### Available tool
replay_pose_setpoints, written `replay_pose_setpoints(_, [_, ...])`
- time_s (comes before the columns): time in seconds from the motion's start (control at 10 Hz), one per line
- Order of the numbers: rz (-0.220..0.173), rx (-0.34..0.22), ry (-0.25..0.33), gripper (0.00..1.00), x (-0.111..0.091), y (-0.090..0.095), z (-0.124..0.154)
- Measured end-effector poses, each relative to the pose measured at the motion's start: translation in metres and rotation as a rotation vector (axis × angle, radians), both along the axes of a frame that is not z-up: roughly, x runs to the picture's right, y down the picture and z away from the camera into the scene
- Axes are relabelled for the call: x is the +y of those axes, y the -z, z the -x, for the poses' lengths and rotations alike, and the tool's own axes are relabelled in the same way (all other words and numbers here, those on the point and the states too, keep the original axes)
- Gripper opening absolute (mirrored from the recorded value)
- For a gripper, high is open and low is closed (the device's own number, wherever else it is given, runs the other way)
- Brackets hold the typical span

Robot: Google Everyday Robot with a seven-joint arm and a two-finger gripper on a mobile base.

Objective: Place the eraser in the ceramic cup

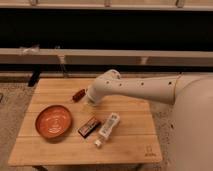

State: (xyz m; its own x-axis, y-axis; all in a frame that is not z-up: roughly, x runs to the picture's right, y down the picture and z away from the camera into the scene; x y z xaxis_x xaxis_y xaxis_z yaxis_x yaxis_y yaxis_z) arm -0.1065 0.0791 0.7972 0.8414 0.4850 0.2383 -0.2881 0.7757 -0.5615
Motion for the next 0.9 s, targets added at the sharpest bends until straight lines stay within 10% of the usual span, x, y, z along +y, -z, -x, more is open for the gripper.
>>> replay_pose_setpoints(0.5, [-0.076,0.036,0.059,0.7,-0.031,0.016,-0.004])
replay_pose_setpoints(0.9, [-0.074,0.022,0.251,0.7,-0.061,0.03,-0.007])
